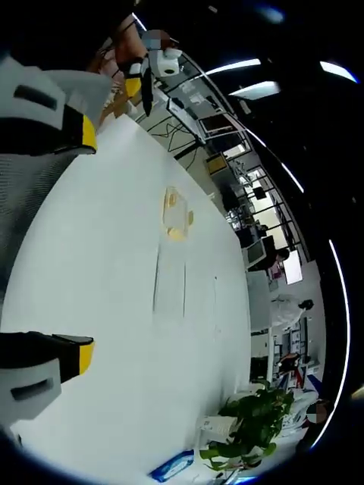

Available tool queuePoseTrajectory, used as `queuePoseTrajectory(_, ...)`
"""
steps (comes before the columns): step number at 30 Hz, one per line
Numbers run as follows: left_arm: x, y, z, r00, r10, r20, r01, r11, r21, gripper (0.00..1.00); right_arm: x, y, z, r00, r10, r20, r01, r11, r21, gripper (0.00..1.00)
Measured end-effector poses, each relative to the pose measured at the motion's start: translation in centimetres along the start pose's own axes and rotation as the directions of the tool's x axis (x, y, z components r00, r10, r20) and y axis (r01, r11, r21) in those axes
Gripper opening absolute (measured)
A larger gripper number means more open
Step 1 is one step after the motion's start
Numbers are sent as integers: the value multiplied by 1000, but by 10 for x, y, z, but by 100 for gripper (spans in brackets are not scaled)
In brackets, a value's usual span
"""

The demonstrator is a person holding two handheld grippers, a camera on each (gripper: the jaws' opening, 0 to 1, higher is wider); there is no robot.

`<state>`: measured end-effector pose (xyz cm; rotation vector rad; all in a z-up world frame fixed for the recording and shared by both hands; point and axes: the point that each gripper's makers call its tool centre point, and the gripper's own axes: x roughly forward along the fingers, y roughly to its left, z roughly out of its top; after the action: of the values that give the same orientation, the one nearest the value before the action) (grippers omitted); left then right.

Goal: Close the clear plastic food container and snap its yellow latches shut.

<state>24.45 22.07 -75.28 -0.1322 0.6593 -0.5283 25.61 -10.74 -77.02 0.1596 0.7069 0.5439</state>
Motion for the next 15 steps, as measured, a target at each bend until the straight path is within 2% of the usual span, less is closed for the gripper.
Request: queuePoseTrajectory(15,4,2,1,1000,1,-14,0,1000,11,99,-1,-2,-1,1000,-5,4,5,1000,-9,100)
